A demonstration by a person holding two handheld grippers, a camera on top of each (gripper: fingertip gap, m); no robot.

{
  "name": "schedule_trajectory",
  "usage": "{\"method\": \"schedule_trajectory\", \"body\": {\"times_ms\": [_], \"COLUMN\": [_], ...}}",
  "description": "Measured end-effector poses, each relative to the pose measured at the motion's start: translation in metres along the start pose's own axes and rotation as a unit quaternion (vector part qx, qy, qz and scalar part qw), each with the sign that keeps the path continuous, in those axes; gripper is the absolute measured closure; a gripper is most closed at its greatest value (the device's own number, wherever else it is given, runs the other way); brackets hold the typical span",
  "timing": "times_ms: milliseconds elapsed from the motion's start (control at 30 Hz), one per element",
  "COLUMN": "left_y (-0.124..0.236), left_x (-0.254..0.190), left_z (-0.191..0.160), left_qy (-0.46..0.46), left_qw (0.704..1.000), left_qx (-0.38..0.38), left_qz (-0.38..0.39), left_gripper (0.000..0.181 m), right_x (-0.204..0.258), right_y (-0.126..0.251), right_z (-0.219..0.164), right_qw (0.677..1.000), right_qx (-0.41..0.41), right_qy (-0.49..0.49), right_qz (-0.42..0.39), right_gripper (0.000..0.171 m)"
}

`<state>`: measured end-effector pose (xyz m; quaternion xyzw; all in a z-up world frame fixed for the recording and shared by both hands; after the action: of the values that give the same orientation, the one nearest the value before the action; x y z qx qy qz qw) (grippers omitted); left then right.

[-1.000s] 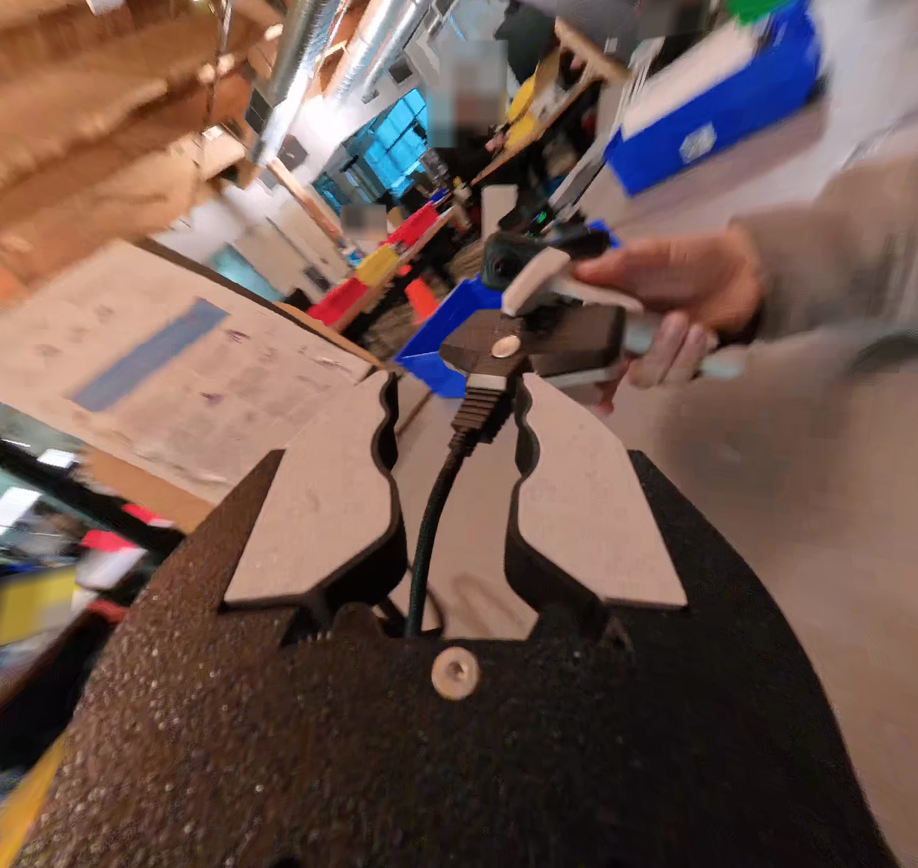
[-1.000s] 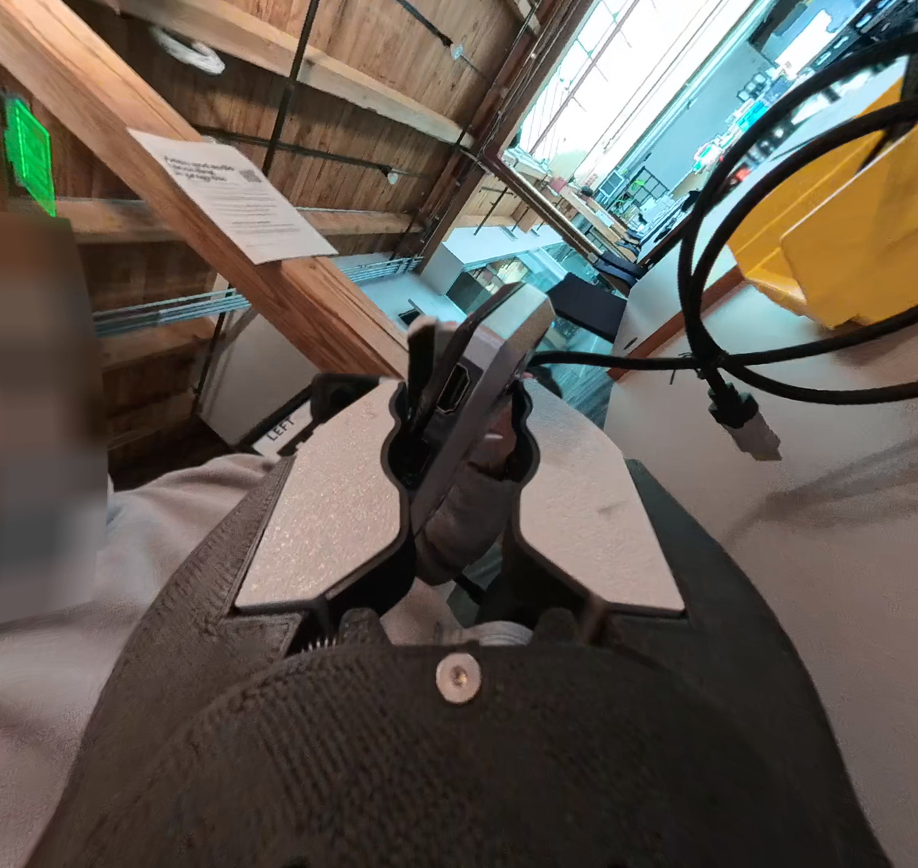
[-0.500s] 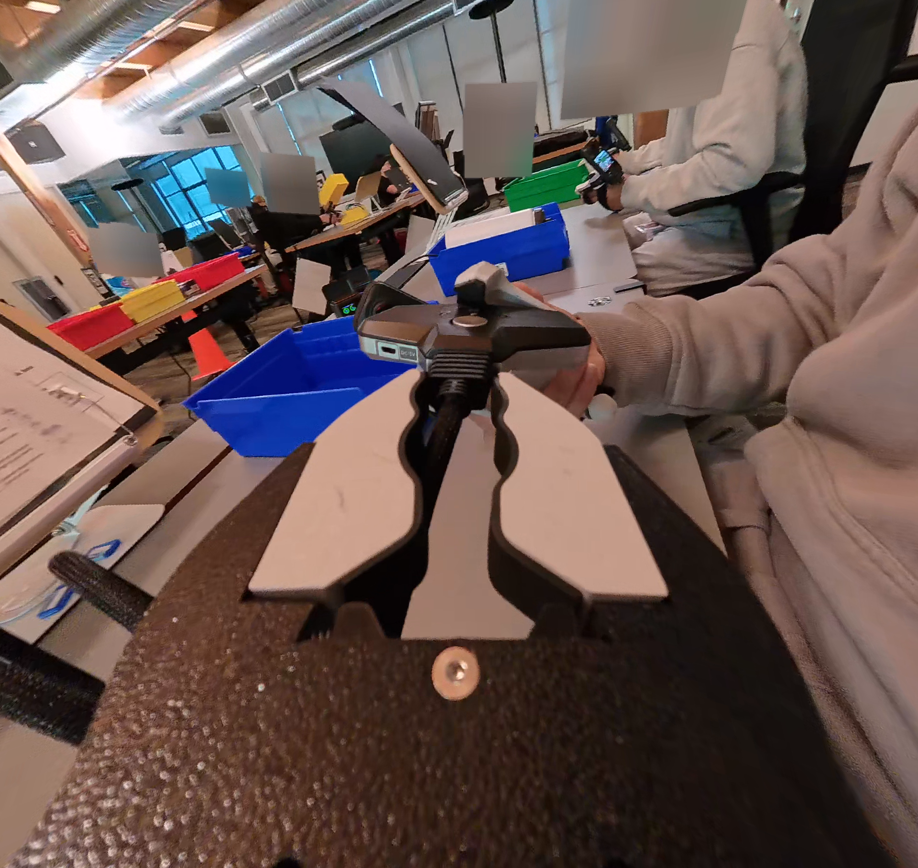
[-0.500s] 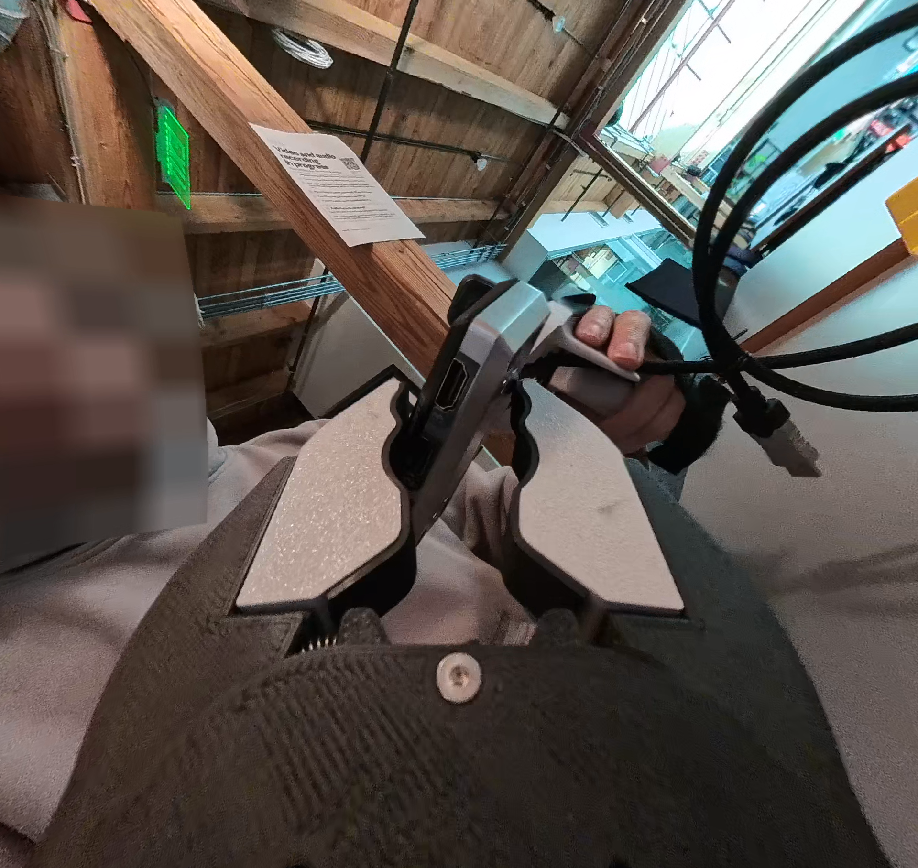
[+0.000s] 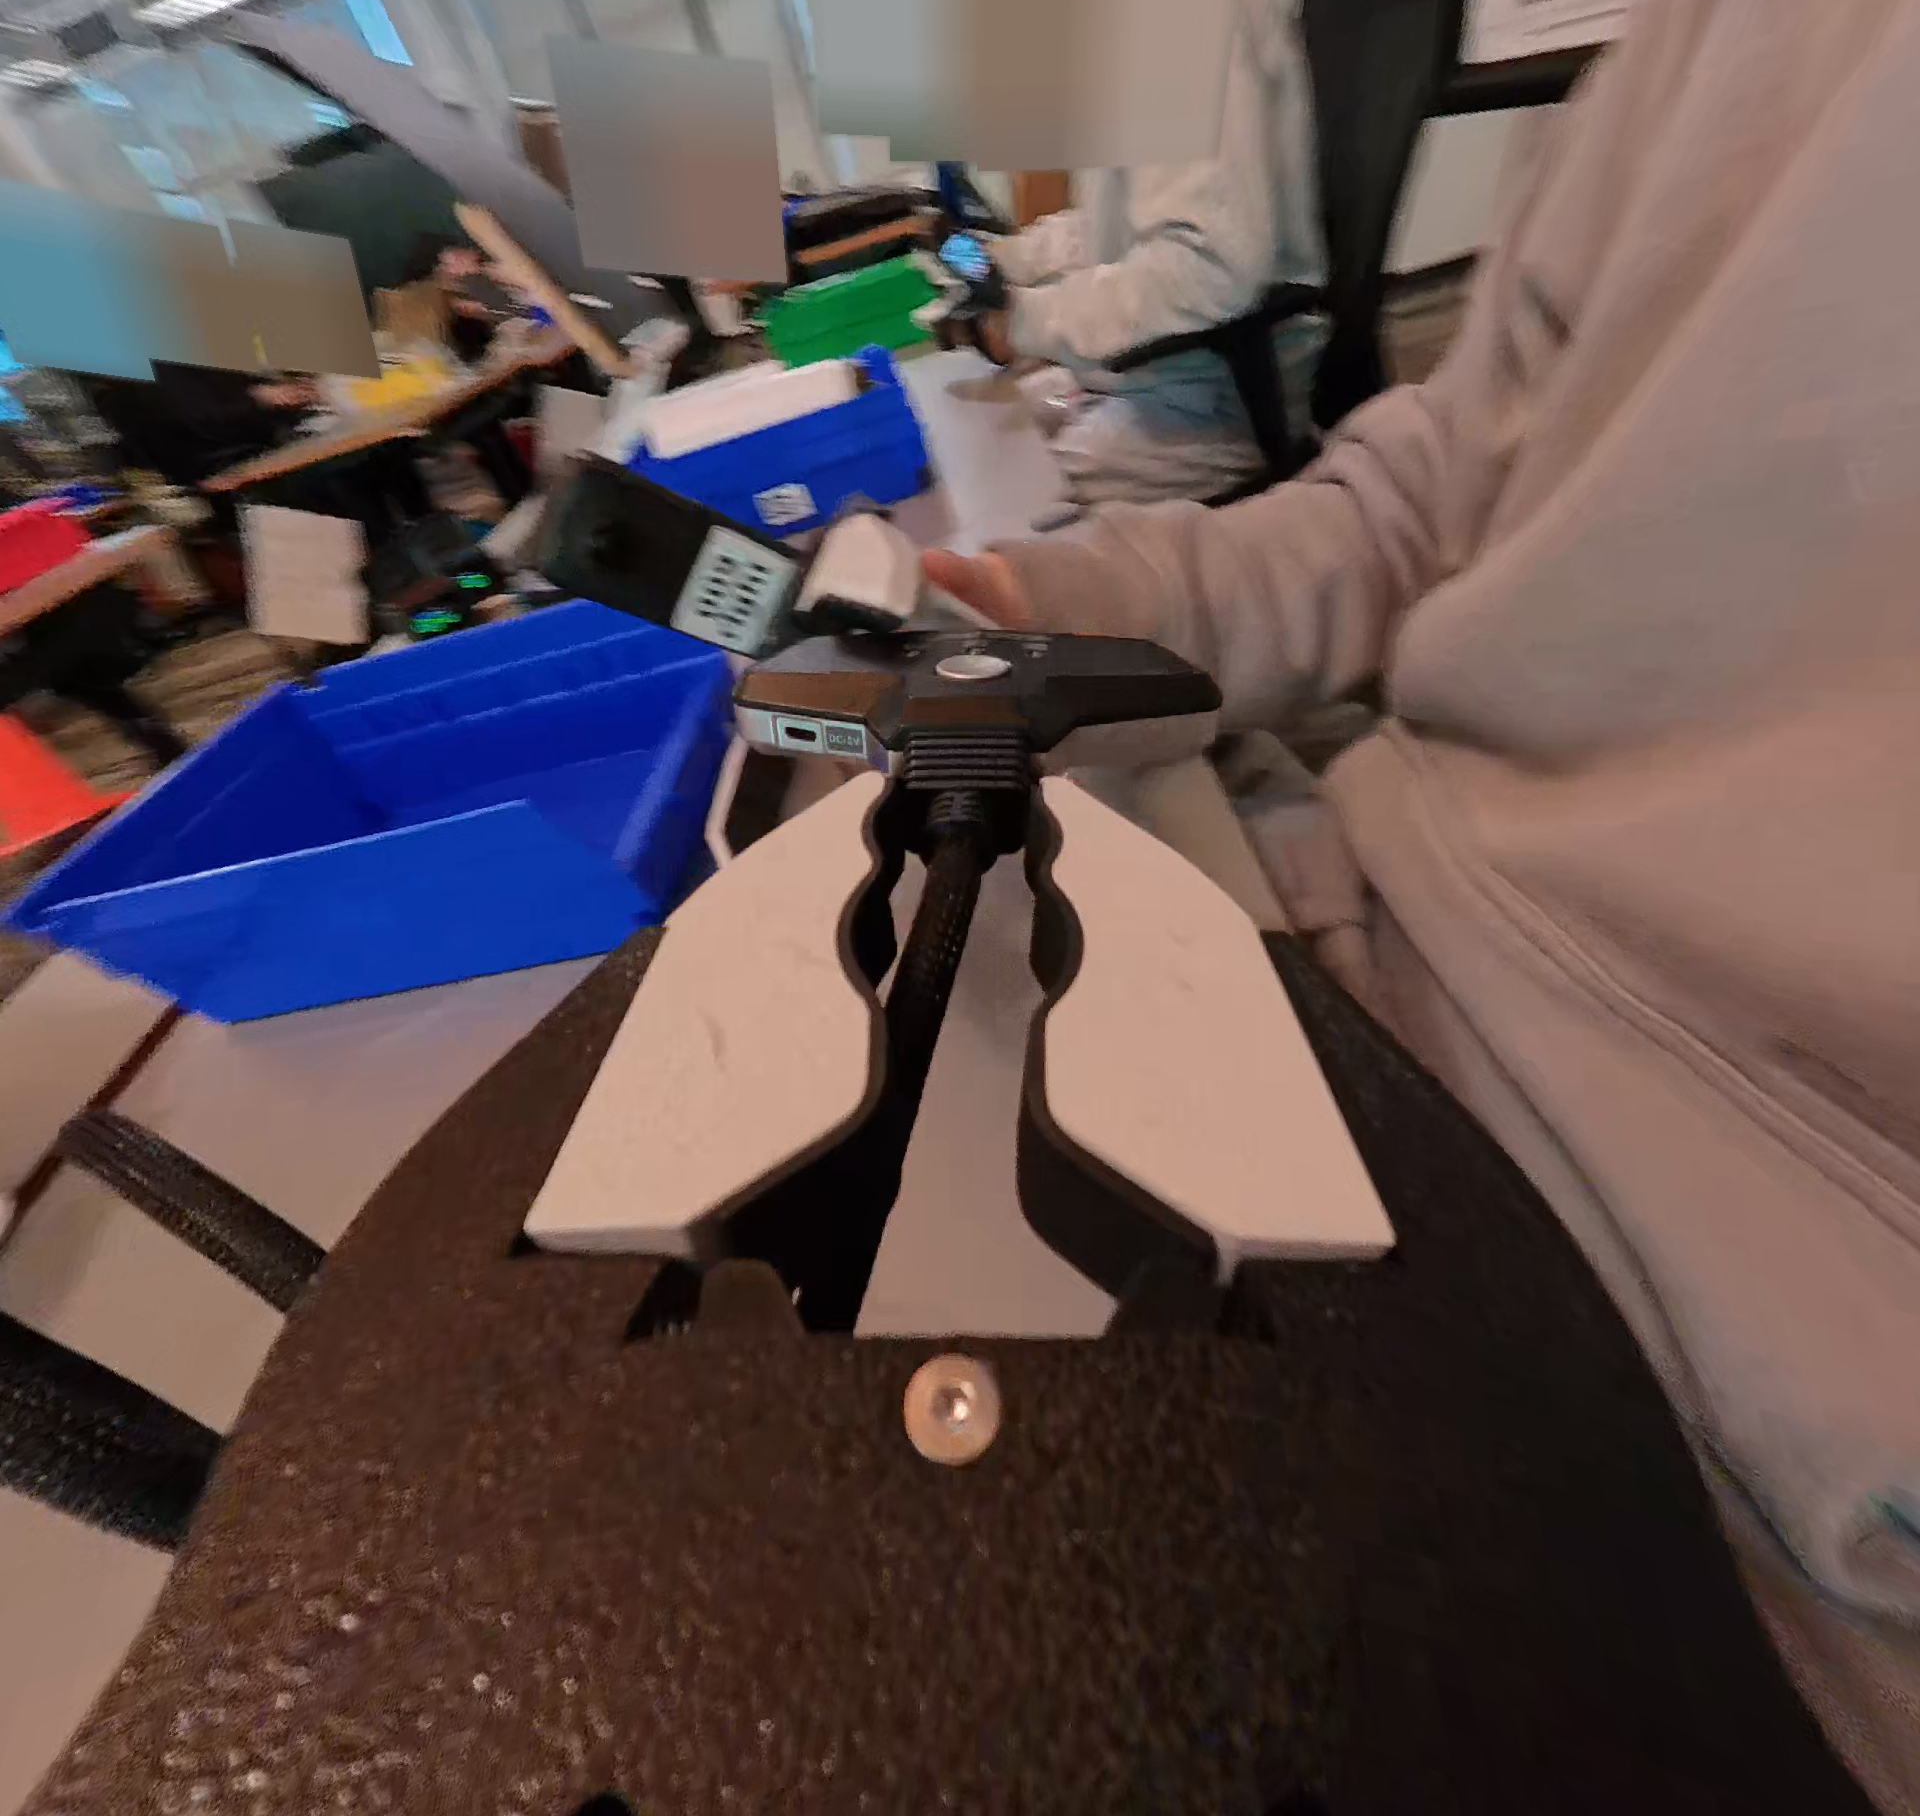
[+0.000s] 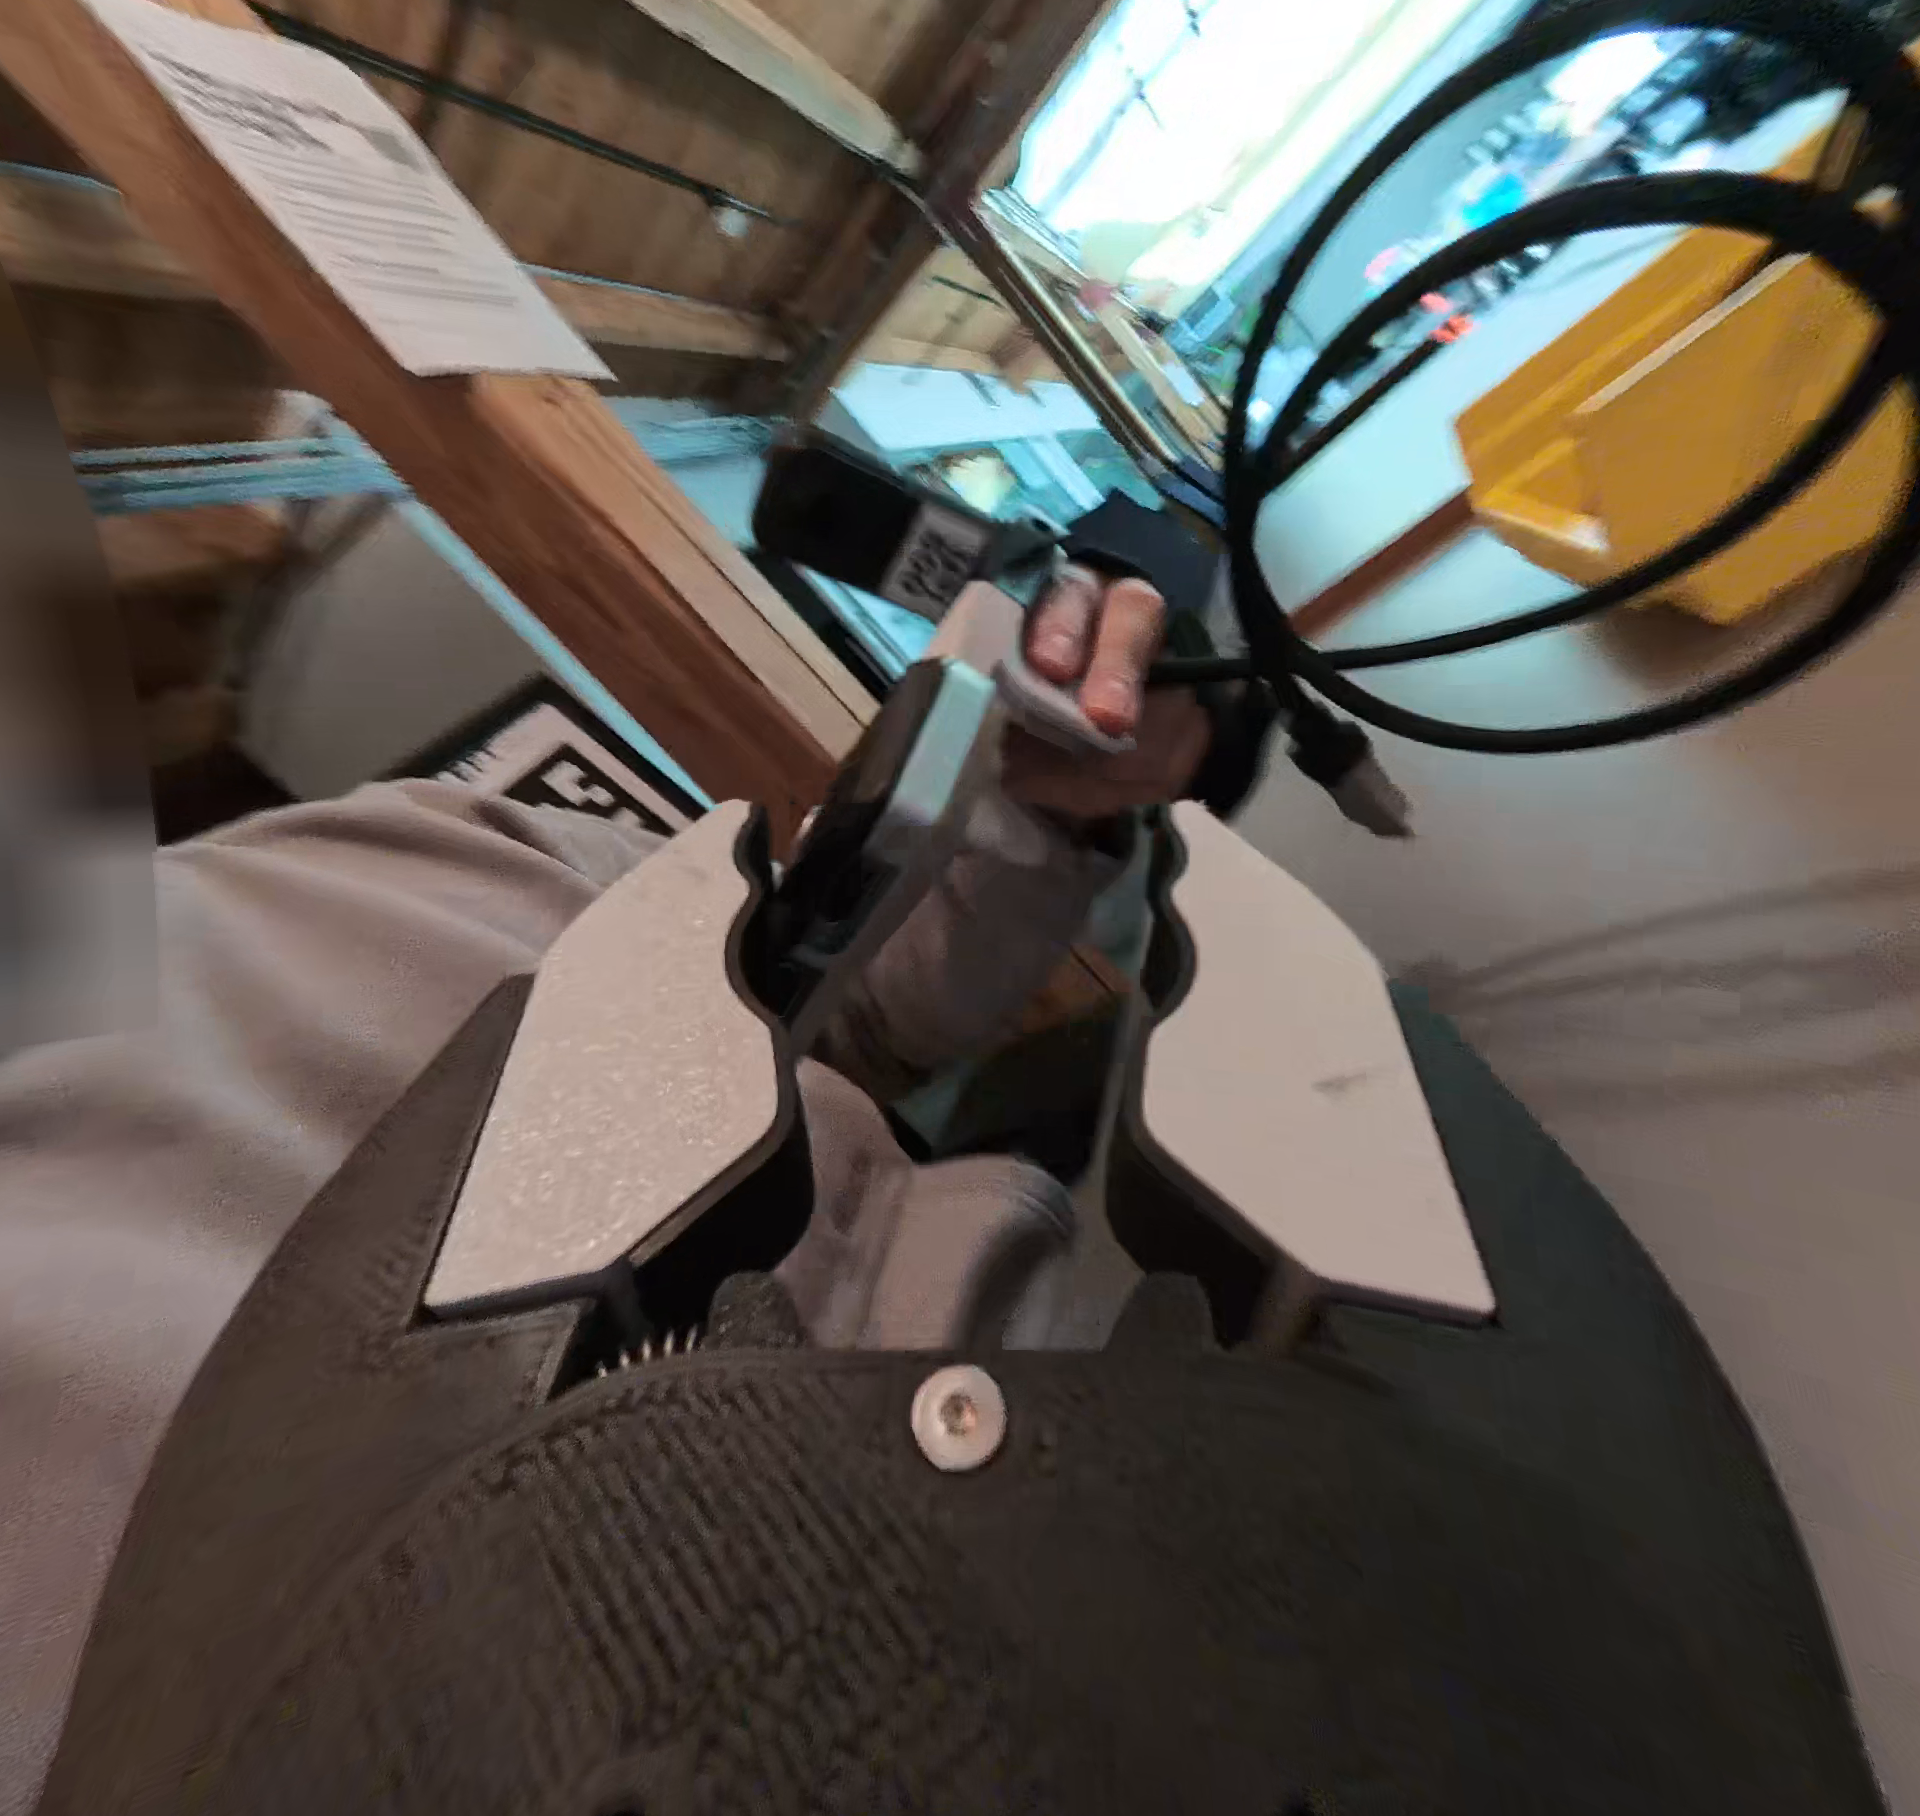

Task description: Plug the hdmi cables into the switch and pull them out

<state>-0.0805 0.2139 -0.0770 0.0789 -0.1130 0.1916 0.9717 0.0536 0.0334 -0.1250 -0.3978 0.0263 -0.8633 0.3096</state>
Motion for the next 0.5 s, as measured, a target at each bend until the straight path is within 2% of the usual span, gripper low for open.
{"method": "schedule_trajectory", "body": {"times_ms": [100, 200, 300, 367, 433, 500], "left_y": [0.002, -0.004, -0.017, -0.024, -0.024, -0.022], "left_x": [0.011, 0.025, 0.036, 0.04, 0.044, 0.05], "left_z": [0.004, 0.004, 0.003, 0.001, 0.002, 0.004], "left_qy": [0.008, 0.02, 0.017, 0.026, 0.03, 0.037], "left_qw": [0.995, 0.979, 0.966, 0.956, 0.953, 0.963], "left_qx": [0.002, 0.001, 0.017, 0.026, 0.026, 0.025], "left_qz": [-0.103, -0.205, -0.257, -0.29, -0.3, -0.267], "left_gripper": [0.16, 0.16, 0.16, 0.16, 0.159, 0.135], "right_x": [0.008, 0.015, 0.017, 0.015, 0.012, 0.007], "right_y": [0.015, 0.01, -0.007, -0.017, -0.019, -0.018], "right_z": [0.005, 0.002, -0.014, -0.02, -0.022, -0.02], "right_qw": [0.999, 0.998, 0.986, 0.987, 0.988, 0.989], "right_qx": [0.048, 0.044, 0.097, 0.109, 0.099, 0.077], "right_qy": [0.005, -0.022, -0.076, -0.054, -0.022, -0.048], "right_qz": [-0.025, 0.036, 0.113, 0.108, 0.113, 0.118], "right_gripper": [0.102, 0.11, 0.129, 0.141, 0.142, 0.143]}}
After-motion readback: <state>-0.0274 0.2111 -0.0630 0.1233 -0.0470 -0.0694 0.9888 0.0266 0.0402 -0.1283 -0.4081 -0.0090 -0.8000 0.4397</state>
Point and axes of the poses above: each gripper's, where its closed fingertips meet, y back along the fingers, z out of its top, x = y × z across the jaws, the point moved 10 cm from there along y, back along the fingers, and after that the axes turned 2 degrees about -x, right-handed, at the moved point
